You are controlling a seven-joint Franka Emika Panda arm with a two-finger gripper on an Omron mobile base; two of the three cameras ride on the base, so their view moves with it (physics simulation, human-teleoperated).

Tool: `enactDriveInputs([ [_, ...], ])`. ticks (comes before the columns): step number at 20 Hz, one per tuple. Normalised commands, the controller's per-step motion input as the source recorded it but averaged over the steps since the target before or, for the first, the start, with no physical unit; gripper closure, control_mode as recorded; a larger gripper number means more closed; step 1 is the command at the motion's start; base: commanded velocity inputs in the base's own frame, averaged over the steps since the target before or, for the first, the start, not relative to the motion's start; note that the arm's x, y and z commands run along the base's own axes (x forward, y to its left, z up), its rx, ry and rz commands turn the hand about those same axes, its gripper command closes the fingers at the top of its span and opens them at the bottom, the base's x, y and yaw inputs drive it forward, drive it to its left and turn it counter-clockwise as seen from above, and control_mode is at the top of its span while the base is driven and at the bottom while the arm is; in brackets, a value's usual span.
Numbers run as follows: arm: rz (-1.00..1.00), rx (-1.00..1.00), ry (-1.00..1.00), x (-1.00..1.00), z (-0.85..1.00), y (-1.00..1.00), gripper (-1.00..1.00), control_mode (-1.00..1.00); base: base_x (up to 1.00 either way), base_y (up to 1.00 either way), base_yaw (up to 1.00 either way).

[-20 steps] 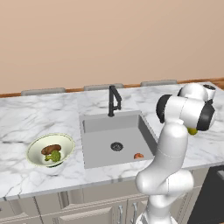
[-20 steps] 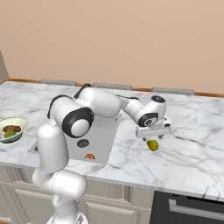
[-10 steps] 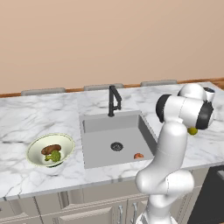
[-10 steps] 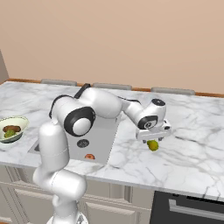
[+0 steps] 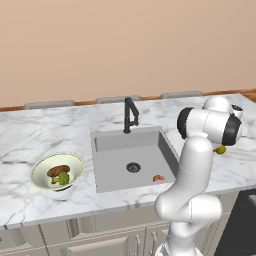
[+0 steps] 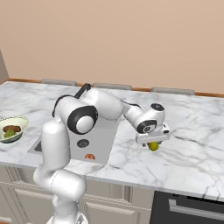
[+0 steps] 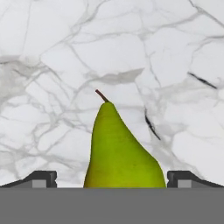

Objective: There is a mixed pile of frozen fruits and vegetables on the counter. Locate all the frozen vegetables and place the items in a bowl on the counter. Take all the frozen fruits and defrost them in a running sink.

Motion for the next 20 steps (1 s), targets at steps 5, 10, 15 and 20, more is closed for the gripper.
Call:
enactDriveInputs([
  [5, 0.00, 0.00, 0.01, 0.01, -0.14, 0.00, -1.00, -1.00, 0.00, 0.00, 0.00],
  [10, 0.00, 0.00, 0.01, 0.00, -0.01, 0.00, 1.00, -1.00, 0.00, 0.00, 0.00],
  [15, 0.00, 0.00, 0.00, 0.00, 0.00, 0.00, 1.00, -1.00, 0.00, 0.00, 0.00],
  [20, -0.01, 0.00, 0.00, 0.00, 0.37, 0.08, 1.00, -1.00, 0.00, 0.00, 0.00],
])
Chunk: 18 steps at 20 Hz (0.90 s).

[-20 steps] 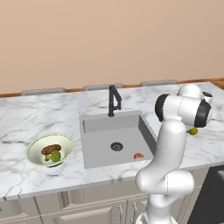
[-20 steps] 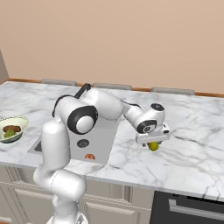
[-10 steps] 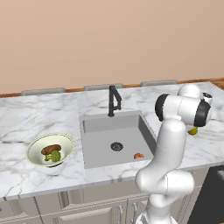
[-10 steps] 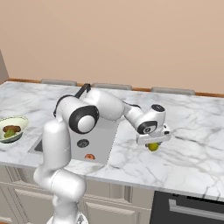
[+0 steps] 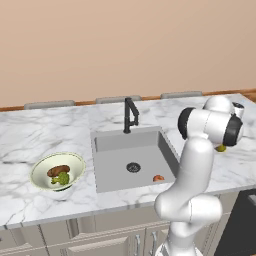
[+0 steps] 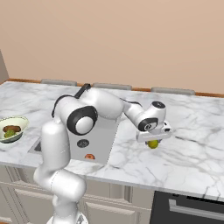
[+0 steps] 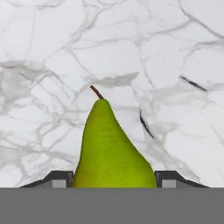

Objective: There is a mixed pile of frozen fruits and vegetables on the counter. Locate all the frozen vegetables and place the items in a bowl on the counter. Take all the frozen fruits and defrost them in a running sink.

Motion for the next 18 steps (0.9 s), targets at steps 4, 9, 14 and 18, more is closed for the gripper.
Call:
enactDriveInputs([
  [4, -0.01, 0.04, 0.00, -0.04, 0.40, 0.01, 1.00, -1.00, 0.00, 0.00, 0.00],
  [9, 0.00, 0.01, 0.00, -0.16, 0.16, 0.23, 1.00, -1.00, 0.00, 0.00, 0.00],
  [14, 0.00, 0.00, 0.00, -0.37, 0.17, 0.46, 1.00, -1.00, 0.00, 0.00, 0.00],
  [18, 0.00, 0.00, 0.00, -0.47, 0.19, 0.66, 1.00, -1.00, 0.00, 0.00, 0.00],
])
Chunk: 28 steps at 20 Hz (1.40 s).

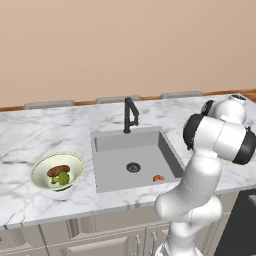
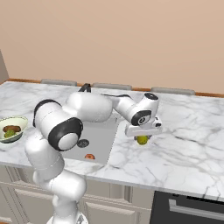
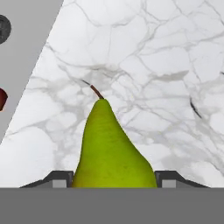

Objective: There is a mixed pile of frozen fruits and vegetables on the counter. Locate all the frozen vegetables and place the items in a bowl on the counter. Take all the frozen fruits and defrost them in a running sink.

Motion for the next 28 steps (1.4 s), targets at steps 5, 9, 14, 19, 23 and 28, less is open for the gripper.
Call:
enactDriveInputs([
  [5, 0.00, -0.01, 0.01, -0.58, 0.24, 0.69, 1.00, -1.00, 0.00, 0.00, 0.00],
  [9, 0.00, -0.04, 0.00, -0.52, 0.19, 0.77, 1.00, -1.00, 0.00, 0.00, 0.00],
  [14, 0.00, -0.01, 0.00, -0.50, 0.31, 0.73, 1.00, -1.00, 0.00, 0.00, 0.00],
  [19, 0.00, 0.00, 0.00, -0.33, 0.23, 0.81, 1.00, -1.00, 0.00, 0.00, 0.00],
  [23, 0.00, 0.00, 0.00, -0.10, 0.12, 0.88, 1.00, -1.00, 0.00, 0.00, 0.00],
  [28, -0.03, 0.00, 0.00, 0.14, 0.03, 0.77, 1.00, -1.00, 0.00, 0.00, 0.00],
])
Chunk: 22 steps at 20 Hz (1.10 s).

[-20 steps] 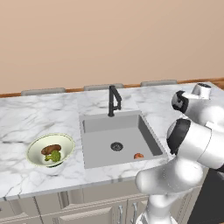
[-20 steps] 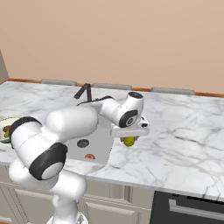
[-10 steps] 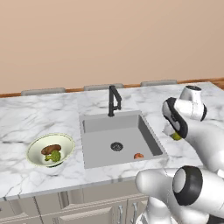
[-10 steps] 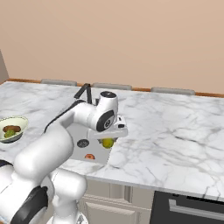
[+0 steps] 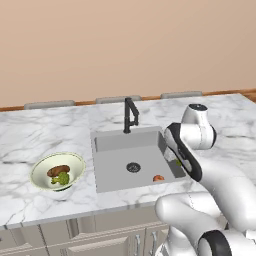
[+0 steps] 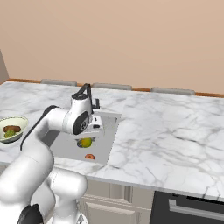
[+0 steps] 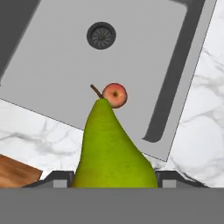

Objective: There is a mixed pile of frozen fruits and vegetables on the counter. Locate all the frozen vegetables and place the items in a bowl on the counter. Take all the frozen fruits and defrost them in a running sink.

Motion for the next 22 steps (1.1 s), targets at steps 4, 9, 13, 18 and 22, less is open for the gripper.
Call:
enactDriveInputs([
  [4, -0.10, -0.03, 0.00, 0.79, -0.02, 0.55, 1.00, -1.00, 0.00, 0.00, 0.00],
  [9, -0.11, -0.05, 0.00, 1.00, -0.12, 0.41, 1.00, -1.00, 0.00, 0.00, 0.00],
  [13, -0.10, -0.03, 0.00, 0.93, -0.29, 0.12, 1.00, -1.00, 0.00, 0.00, 0.00],
  [18, -0.06, 0.00, 0.05, 0.22, -0.24, -0.42, 1.00, -1.00, 0.00, 0.00, 0.00],
  [22, -0.01, 0.00, 0.05, 0.32, -0.18, -0.39, 1.00, -1.00, 0.00, 0.00, 0.00],
])
